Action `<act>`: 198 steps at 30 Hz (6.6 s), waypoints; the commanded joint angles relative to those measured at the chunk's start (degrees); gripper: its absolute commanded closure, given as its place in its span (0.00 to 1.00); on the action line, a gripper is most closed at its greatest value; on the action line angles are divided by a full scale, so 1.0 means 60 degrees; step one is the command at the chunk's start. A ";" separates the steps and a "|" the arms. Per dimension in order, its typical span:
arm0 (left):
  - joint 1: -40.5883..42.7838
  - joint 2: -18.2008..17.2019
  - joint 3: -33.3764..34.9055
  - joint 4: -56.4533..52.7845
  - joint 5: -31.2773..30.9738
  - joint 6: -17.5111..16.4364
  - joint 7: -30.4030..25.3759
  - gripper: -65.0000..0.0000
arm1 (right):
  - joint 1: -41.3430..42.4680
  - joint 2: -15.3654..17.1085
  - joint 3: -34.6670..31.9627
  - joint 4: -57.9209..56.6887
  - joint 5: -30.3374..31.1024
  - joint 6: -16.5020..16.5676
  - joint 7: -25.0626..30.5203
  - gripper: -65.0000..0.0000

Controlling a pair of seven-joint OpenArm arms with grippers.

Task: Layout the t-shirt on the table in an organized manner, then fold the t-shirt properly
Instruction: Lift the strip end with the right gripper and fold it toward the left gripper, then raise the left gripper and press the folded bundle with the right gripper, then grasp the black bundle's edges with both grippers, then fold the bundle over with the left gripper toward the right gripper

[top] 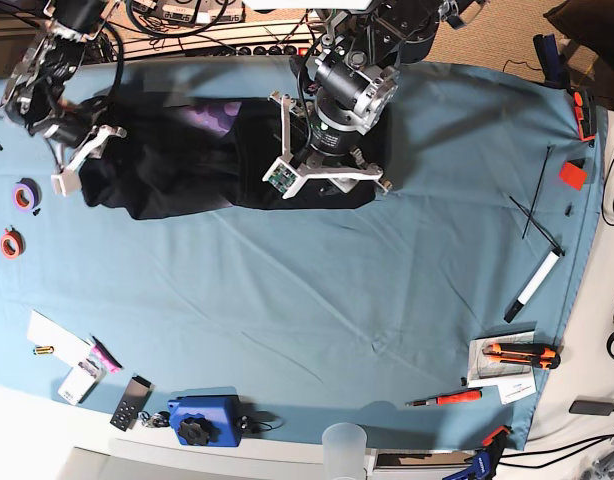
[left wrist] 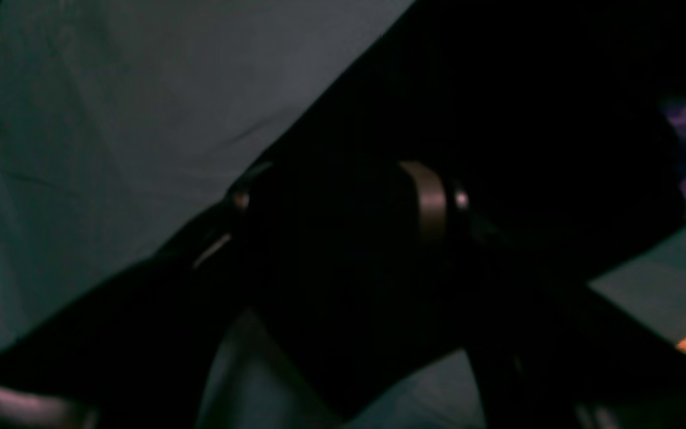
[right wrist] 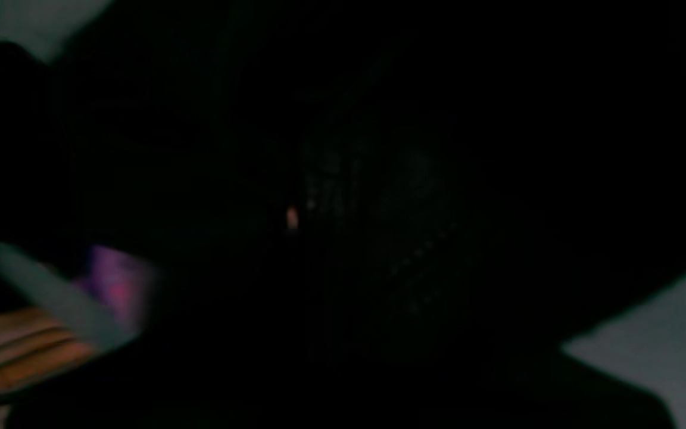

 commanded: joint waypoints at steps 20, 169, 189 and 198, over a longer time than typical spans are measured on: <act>0.0973 -0.0743 -0.2528 0.0164 0.2481 0.1122 0.0947 1.00 | 0.0011 -0.0237 0.0113 0.5606 -0.2787 -0.0882 -0.0123 1.00; 0.2033 0.2178 -0.3519 -0.1508 -0.6787 -0.0390 -0.1494 0.45 | 0.1770 -0.0973 -0.2011 0.1107 0.0397 -0.0060 0.0448 1.00; 0.0707 0.2380 -0.3606 -0.4783 -0.8437 -0.1271 -0.1668 1.00 | 0.2914 -0.0973 -0.1694 0.1129 0.1818 -0.0060 0.0426 1.00; 0.0634 0.2380 -0.4215 -0.4076 -0.9486 -0.2477 -0.1362 1.00 | 0.3927 -0.0750 0.1195 0.1126 0.0852 -0.0060 0.0506 1.00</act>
